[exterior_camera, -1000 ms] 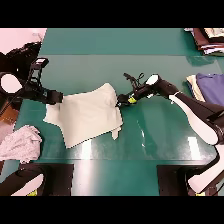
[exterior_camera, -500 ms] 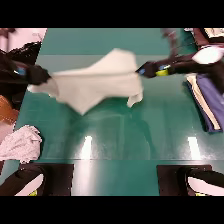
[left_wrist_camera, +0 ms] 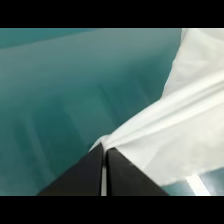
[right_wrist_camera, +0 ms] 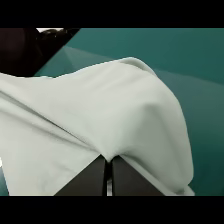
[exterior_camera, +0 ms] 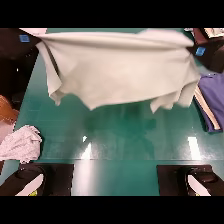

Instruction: Fold the shirts.

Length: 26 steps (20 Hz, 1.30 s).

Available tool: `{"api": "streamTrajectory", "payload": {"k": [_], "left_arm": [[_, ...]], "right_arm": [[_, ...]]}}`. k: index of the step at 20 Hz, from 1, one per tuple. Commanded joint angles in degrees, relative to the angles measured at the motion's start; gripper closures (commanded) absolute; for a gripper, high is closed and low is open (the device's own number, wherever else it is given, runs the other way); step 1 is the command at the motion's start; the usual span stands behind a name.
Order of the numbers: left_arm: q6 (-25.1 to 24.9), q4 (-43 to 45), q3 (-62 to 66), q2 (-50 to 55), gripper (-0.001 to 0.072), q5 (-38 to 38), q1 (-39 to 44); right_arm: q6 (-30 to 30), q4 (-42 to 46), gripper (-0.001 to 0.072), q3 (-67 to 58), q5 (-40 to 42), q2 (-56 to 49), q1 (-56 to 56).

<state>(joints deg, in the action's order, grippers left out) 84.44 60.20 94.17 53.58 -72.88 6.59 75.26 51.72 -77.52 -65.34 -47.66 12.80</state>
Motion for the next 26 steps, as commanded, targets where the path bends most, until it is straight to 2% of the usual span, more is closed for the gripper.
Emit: {"api": "streamTrajectory", "payload": {"k": [1,5,8,11,14,17,18,19,20,26], "left_arm": [[-2.40,-1.81,-2.49,5.62,0.0684,-3.69,-0.02],[-2.49,-1.18,-14.95,12.85,0.0683,-6.27,-0.02],[-4.94,2.05,-25.18,17.64,0.0683,-0.31,-0.02],[-5.40,3.87,-27.50,21.29,0.0683,6.91,-0.02],[-5.35,3.78,-27.17,21.64,0.0683,14.78,-0.02],[-5.35,3.85,-27.08,21.59,0.0682,15.13,-0.02],[-5.35,3.85,-27.08,21.57,0.0682,14.73,-0.02],[-5.35,3.85,-27.08,21.57,0.0681,14.29,-0.02],[-5.40,3.89,-27.06,21.57,0.0681,13.51,-0.02],[-5.38,13.86,-27.04,21.51,0.0682,4.15,-0.02]], "right_arm": [[7.19,7.67,0.0697,6.78,-5.81,-0.59,5.44],[15.21,15.34,0.0696,20.41,-1.11,-5.84,18.64],[17.99,15.43,0.0696,25.59,6.19,-11.47,25.05],[21.09,15.34,0.0695,25.51,12.02,-16.92,27.50],[21.88,15.32,0.0695,23.04,13.29,-20.96,27.56],[21.79,15.43,0.0692,20.09,13.38,-22.75,27.56],[21.77,15.54,0.0615,19.32,13.25,-22.67,27.50],[21.75,15.47,0.0369,18.49,12.50,-22.64,27.02],[21.70,15.58,0.0291,17.33,10.45,-22.40,26.32],[19.78,17.92,0.0292,16.33,4.20,-11.19,18.58]]}}
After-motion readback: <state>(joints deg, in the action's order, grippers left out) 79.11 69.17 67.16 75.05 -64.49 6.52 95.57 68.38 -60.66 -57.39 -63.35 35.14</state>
